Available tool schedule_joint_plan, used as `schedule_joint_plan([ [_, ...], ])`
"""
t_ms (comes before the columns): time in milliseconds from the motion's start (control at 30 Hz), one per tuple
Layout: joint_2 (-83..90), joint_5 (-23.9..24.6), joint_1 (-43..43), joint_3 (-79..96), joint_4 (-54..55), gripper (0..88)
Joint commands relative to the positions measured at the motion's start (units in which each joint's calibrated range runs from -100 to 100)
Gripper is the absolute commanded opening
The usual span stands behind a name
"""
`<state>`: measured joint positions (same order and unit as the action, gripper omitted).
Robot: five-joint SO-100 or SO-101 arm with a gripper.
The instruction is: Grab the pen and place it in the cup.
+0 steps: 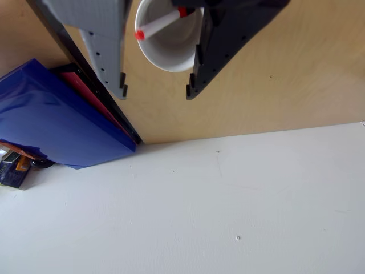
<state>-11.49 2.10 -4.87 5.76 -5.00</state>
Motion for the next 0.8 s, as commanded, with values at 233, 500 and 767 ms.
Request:
schedule_joint_plan([
  [233,0.5,0.1,-0.3,-0.8,1.1,26.2],
  [500,0.5,0.2,-0.3,-0.8,1.2,26.2],
  [767,0.5,0.1,-0.4,-0.9,1.2,26.2],
])
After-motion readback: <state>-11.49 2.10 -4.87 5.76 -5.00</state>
